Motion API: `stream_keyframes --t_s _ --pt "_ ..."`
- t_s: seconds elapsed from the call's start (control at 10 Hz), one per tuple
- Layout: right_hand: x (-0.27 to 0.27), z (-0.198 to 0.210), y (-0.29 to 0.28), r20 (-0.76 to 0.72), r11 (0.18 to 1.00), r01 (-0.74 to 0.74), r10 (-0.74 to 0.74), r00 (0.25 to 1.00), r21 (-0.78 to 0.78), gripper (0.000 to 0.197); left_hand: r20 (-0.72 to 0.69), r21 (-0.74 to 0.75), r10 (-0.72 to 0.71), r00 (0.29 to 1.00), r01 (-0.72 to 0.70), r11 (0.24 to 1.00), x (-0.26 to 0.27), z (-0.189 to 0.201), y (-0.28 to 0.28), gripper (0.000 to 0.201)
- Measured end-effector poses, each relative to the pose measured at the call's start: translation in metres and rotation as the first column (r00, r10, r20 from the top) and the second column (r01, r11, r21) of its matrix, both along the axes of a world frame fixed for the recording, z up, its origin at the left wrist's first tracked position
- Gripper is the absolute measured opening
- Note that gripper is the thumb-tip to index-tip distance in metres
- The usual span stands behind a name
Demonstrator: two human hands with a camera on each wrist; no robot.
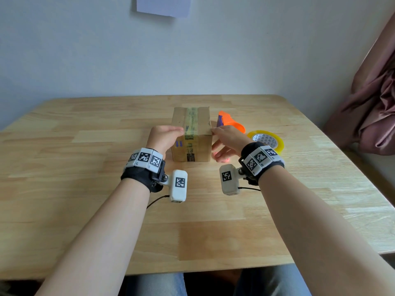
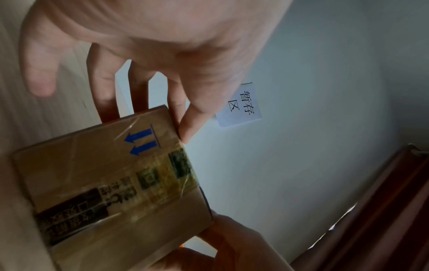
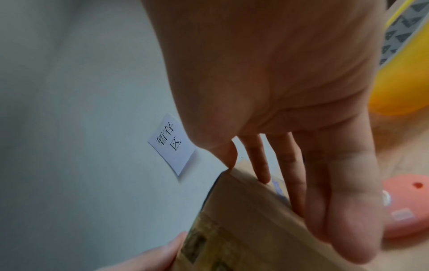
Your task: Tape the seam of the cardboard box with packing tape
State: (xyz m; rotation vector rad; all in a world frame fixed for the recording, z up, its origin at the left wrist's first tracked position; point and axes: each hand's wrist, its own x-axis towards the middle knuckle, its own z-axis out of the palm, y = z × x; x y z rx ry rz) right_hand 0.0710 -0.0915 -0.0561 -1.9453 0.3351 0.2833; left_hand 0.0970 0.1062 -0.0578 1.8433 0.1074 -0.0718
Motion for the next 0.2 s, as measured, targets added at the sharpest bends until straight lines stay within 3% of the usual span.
stream_keyframes --t_s 0.1,0.2 --pt "-0.003 0.011 0.001 -0.033 0.983 -0.101 0.097 0.995 -0.150 0.031 -0.007 0.020 -0.032 0.999 0.032 0.999 -0.001 0.005 0.003 0.023" --pt "0.001 0.037 0.000 0.049 0.981 -0.002 0.012 0.999 -0.195 0.041 0.102 0.017 -0.002 0.995 0.000 1.000 0.002 0.031 0.000 0.025"
